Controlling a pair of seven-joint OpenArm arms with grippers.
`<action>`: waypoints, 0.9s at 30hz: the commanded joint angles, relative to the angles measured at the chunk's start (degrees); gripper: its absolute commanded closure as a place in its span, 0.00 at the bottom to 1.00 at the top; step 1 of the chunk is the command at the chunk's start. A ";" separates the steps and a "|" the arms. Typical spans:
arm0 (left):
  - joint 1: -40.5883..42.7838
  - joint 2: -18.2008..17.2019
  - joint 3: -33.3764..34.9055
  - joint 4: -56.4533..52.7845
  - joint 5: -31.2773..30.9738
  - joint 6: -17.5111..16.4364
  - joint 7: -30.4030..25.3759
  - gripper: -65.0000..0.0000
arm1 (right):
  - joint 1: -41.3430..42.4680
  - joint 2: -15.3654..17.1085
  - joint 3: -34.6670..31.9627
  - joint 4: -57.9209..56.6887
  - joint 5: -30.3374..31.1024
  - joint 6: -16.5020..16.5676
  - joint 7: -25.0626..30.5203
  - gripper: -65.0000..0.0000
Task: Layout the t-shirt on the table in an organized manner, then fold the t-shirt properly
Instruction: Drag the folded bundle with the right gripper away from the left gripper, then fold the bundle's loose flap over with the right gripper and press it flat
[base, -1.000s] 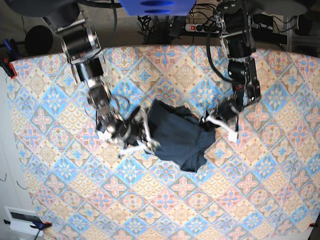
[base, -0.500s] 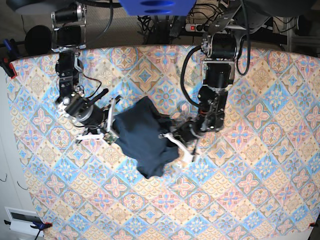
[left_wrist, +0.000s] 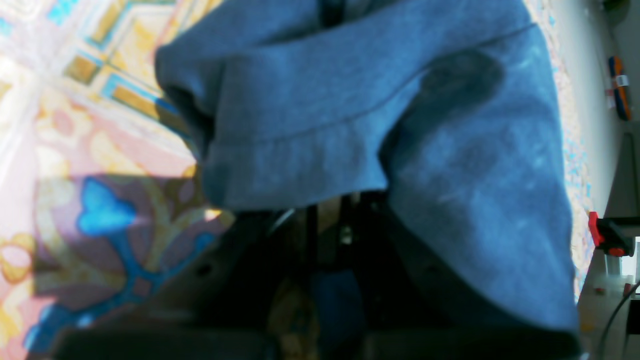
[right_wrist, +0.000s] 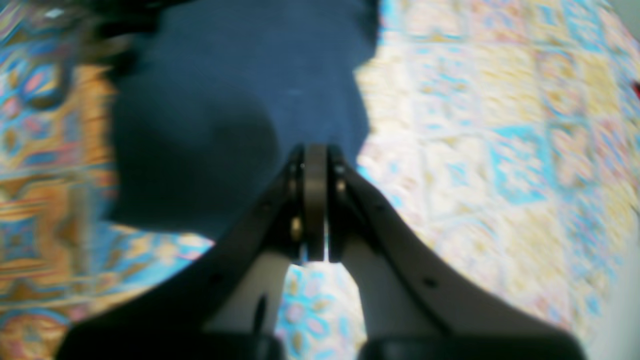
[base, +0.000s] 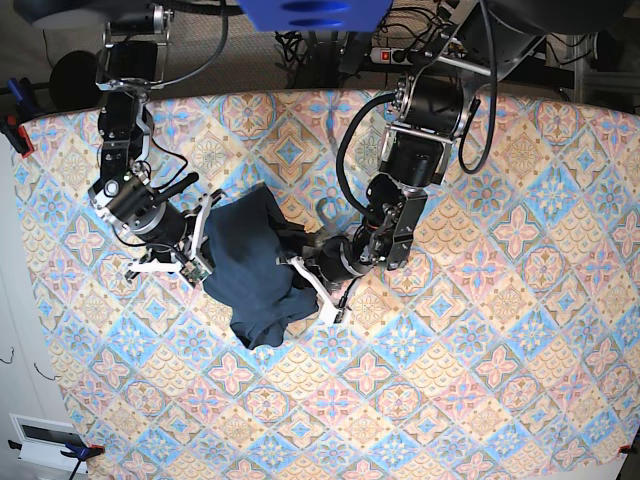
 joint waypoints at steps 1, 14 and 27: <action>0.35 0.38 -1.62 2.91 0.53 -0.06 1.25 0.98 | 1.15 0.54 0.23 1.20 1.29 -0.27 1.12 1.00; 14.68 -3.66 -31.42 36.85 0.53 -0.15 18.84 0.98 | 7.57 -0.78 -8.03 -7.33 7.27 -0.27 1.73 1.00; 21.89 -10.69 -32.47 43.61 -11.52 -0.24 20.51 0.98 | 8.89 -3.77 -11.46 -31.68 7.35 -0.27 7.97 1.00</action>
